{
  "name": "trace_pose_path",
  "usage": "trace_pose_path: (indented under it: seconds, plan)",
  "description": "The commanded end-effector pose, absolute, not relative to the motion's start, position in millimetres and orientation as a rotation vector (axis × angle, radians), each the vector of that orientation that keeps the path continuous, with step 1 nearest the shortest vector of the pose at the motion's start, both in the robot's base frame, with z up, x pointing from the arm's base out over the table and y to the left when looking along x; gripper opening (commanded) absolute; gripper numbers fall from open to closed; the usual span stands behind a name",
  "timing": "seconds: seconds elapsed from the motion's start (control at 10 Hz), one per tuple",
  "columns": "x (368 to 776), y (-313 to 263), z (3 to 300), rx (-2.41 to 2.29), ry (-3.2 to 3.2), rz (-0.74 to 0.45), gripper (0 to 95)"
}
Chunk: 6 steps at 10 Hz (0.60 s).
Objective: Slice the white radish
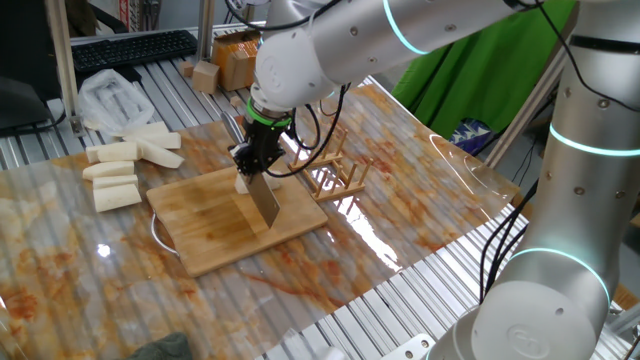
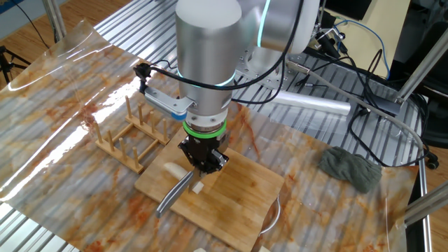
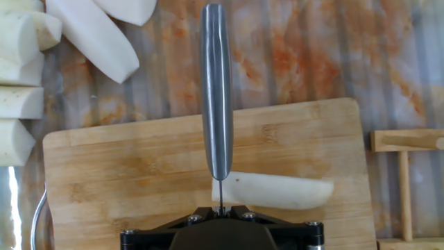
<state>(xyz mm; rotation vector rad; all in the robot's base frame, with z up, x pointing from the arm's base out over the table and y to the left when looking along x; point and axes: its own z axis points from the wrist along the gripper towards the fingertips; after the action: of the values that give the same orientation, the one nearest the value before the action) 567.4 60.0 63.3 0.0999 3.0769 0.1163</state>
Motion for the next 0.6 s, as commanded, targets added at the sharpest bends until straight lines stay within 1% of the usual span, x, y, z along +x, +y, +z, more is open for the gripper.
trace_pose_path:
  seconds: [0.1,0.3,0.6]
  plan:
    - [564.3,58.9,67.3,0.096,3.090,0.118,0.0]
    - [561.7,57.7,72.8,0.099,3.101,0.112,0.0]
    - [560.6,57.4,73.6,0.098,3.103,0.106,0.0]
